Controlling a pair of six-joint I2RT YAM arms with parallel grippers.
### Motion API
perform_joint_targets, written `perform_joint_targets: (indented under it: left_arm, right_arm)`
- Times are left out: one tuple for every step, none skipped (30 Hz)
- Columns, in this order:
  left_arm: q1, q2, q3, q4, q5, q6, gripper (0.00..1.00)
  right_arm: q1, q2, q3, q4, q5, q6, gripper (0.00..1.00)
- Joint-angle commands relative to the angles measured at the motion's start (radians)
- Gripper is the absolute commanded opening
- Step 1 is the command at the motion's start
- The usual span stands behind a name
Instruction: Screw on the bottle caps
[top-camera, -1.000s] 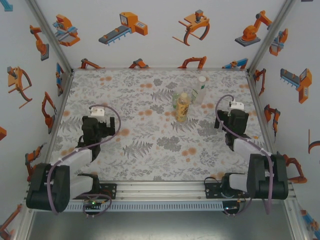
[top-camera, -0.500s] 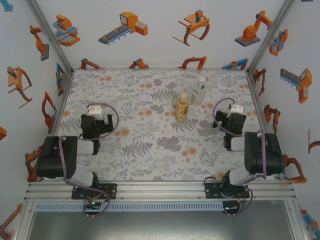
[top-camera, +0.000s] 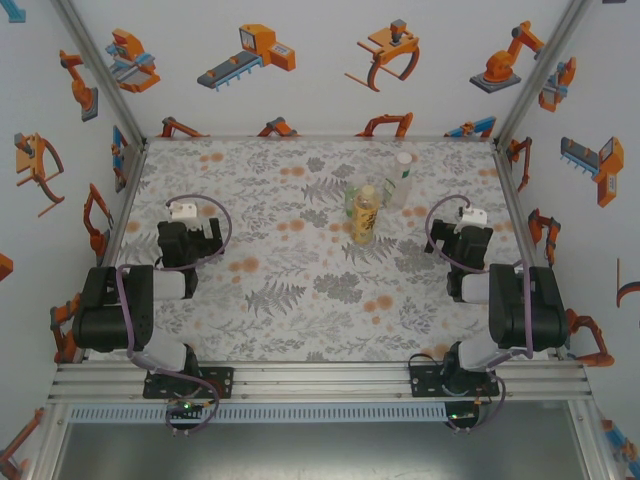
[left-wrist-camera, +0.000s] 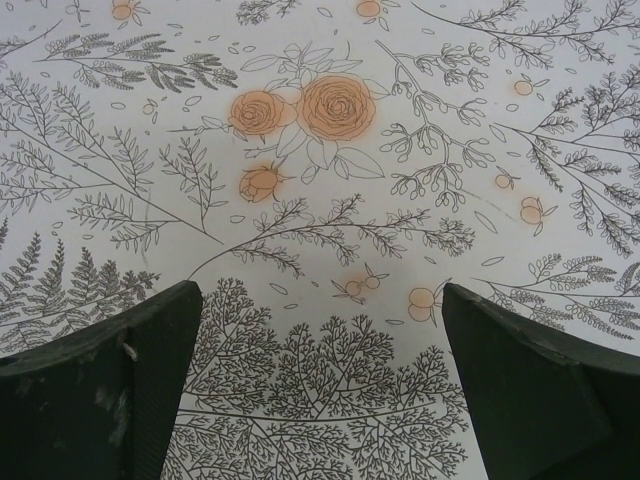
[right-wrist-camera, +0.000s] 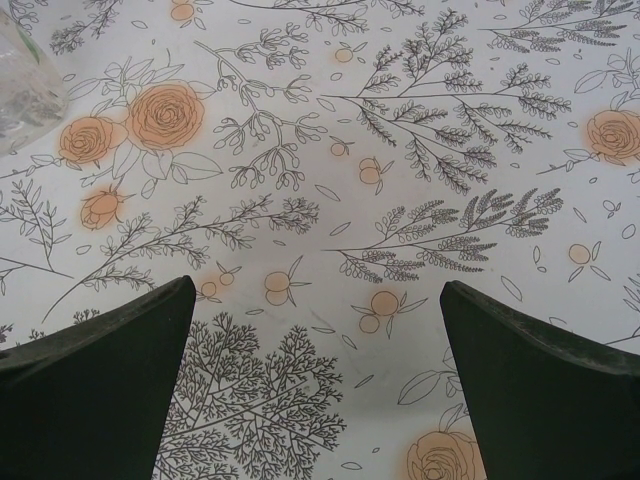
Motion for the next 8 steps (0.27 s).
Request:
perform_joint_targets:
  left_arm:
    - [0.007,-0.002,0.015,-0.007,-0.002,-0.023,0.97]
    - [0.007,-0.001,0.015,-0.006,-0.002,-0.023,0.97]
    - [0.007,-0.002,0.015,-0.006,-0.002,-0.024,0.97]
    - [0.007,-0.001,0.015,-0.007,-0.002,-0.023,0.97]
    - [0.007,-0.001,0.015,-0.007,-0.002,-0.024,0.97]
    - [0.007,-0.003,0.015,-0.006,-0.001,-0.023,0.97]
    - [0.007,-0.001,0.016,-0.006,-0.001,-0.023,0.97]
    - [0.007,-0.002,0.015,-0.006,0.0,-0.024,0.97]
  right_arm:
    - [-0.006,0.0,0.011,0.034,-0.021,0.004,0.99]
    - [-0.005,0.0,0.014,0.03,-0.037,-0.005,0.99]
    - [-0.005,0.002,0.023,0.017,-0.067,-0.017,0.99]
    - [-0.005,0.003,0.039,-0.01,-0.083,-0.024,0.99]
    - [-0.005,0.002,0.039,-0.016,-0.083,-0.026,0.99]
    - [-0.005,0.001,0.038,-0.016,-0.084,-0.025,0.99]
    - [-0.006,0.001,0.038,-0.015,-0.084,-0.026,0.99]
    - [-0.004,0.001,0.036,-0.013,-0.084,-0.025,0.99]
